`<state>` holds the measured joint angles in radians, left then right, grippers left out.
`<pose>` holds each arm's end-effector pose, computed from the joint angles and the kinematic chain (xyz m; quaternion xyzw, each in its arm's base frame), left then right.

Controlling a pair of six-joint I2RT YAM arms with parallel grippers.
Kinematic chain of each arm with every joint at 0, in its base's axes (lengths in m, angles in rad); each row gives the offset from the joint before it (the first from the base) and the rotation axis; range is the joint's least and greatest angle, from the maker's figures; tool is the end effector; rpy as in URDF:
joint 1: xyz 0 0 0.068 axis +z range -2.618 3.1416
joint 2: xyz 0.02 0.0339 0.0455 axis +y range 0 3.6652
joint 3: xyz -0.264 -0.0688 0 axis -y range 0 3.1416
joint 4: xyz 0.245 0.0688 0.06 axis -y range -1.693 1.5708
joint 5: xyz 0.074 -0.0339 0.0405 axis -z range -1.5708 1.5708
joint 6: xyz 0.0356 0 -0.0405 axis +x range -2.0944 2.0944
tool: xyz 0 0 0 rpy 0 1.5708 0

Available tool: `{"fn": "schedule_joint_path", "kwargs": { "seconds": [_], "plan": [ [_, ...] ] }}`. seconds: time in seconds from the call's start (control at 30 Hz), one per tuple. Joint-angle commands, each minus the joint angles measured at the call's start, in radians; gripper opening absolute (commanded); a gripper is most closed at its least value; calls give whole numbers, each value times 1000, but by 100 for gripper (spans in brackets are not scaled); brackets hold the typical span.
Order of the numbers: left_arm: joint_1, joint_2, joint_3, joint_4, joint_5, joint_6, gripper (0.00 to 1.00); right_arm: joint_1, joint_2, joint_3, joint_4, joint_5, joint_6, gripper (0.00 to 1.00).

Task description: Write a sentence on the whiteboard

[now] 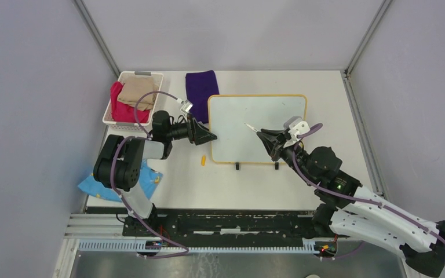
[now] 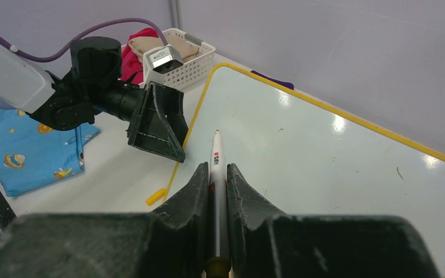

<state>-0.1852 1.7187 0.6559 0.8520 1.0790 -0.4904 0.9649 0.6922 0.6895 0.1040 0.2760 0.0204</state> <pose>0.3081 -0.0896 0.1707 0.2179 0.7085 -0.5557 0.3766 0.1046 0.1339 0.3523 -0.2112 0.6378 0.2663 0.6912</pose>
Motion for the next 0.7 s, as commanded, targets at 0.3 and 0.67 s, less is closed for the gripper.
{"fn": "schedule_joint_path", "kwargs": {
  "seconds": [0.3,0.67],
  "plan": [
    [-16,85,-32,344,42,-134,62,1,32,14,63,-41,24,0],
    [-22,129,-28,357,48,-126,54,1,42,19,65,-46,35,0]
  ]
}}
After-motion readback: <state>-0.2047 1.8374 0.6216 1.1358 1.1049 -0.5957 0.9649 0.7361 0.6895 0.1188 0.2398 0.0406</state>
